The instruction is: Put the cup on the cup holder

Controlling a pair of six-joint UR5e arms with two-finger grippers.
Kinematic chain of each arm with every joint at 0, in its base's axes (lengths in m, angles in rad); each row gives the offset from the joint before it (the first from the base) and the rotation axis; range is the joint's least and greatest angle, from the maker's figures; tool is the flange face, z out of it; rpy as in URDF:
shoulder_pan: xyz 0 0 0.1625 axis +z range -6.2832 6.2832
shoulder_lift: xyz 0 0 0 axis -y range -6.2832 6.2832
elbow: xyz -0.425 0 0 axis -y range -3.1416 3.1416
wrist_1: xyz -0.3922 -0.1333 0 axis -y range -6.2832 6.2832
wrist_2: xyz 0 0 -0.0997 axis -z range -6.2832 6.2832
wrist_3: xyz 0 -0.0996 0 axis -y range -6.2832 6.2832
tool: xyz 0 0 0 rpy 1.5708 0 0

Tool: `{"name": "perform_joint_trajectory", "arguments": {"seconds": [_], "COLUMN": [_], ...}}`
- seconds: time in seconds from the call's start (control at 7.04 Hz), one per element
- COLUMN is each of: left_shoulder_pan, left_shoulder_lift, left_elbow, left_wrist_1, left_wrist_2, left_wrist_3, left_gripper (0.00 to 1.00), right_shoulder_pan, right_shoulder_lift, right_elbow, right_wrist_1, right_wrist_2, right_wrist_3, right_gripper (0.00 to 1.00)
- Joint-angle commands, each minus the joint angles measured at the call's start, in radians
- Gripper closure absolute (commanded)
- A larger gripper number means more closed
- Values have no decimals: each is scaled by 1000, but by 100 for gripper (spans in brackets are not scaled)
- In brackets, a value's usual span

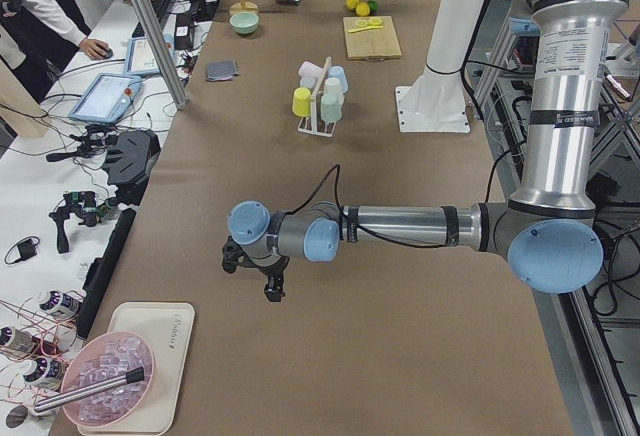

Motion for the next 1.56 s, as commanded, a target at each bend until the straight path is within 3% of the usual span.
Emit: {"name": "perform_joint_trajectory", "arguments": {"seconds": [0.0, 0.85, 1.42], "left_shoulder_pan": [-4, -18, -16], "left_shoulder_lift": [27, 70, 61], "left_elbow": [-3, 20, 46], "left_wrist_1": [-4, -70, -59], "left_wrist_2": [-8, 1, 102], "left_wrist_3": [-3, -33, -130], "left_gripper": [2, 2, 2], "right_shoulder_pan": [2, 24, 25], "right_shoulder_lift": [0, 8, 8], "right_elbow": [0, 4, 4], "right_wrist_1": [8, 7, 5], "right_wrist_2": [1, 33, 33], "right_wrist_3": [-10, -10, -10], "right_gripper": [1, 1, 1]}}
